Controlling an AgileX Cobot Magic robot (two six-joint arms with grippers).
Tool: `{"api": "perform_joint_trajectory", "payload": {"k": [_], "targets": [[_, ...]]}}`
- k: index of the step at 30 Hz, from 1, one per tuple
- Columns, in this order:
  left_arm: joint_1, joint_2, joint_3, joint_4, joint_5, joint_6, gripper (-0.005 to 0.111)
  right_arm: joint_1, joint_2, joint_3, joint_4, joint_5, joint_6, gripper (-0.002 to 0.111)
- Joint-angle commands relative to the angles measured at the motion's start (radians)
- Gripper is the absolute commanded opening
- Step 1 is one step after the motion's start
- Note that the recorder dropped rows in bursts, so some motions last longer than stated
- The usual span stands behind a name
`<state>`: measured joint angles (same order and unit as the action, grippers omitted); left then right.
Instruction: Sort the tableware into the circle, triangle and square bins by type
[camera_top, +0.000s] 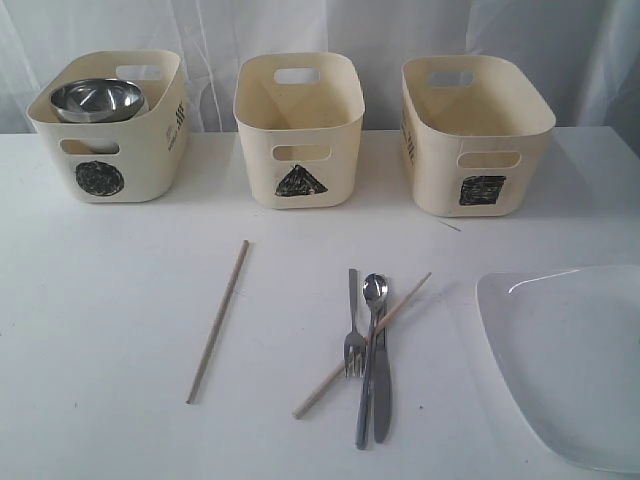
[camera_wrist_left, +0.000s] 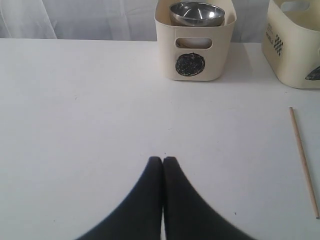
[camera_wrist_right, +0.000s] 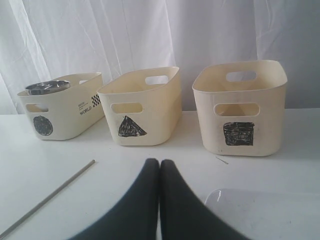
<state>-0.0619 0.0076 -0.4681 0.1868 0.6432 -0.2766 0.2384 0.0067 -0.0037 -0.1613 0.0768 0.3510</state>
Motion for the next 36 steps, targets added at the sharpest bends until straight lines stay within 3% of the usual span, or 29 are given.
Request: {"api": "perform_joint_trajectory", "payload": {"k": [1,9,14,24,36], "targets": [[-0.004,-0.008,0.051,0.003,-0.092,-0.009,0.000,-0.009,-0.007,0.004,-0.003,-0.004,0.003,0.000],[-0.004,-0.008,0.345,-0.030,-0.660,0.121,0.000,-0.009,-0.007,0.004,-0.003,-0.004,0.003,0.000],[-0.004,-0.008,0.468,-0.030,-0.817,0.119,0.000,-0.009,-0.007,0.004,-0.003,-0.004,0.003,0.000],[-0.004,-0.008,0.468,-0.096,-0.585,0.152,0.000,-0.009,-0.007,0.004,-0.003,-0.004,0.003,0.000],[-0.004,-0.008,0.468,-0.096,-0.583,0.152,0.000,-0.009,-0.007,0.004,-0.003,-0.004,0.003,0.000]]}}
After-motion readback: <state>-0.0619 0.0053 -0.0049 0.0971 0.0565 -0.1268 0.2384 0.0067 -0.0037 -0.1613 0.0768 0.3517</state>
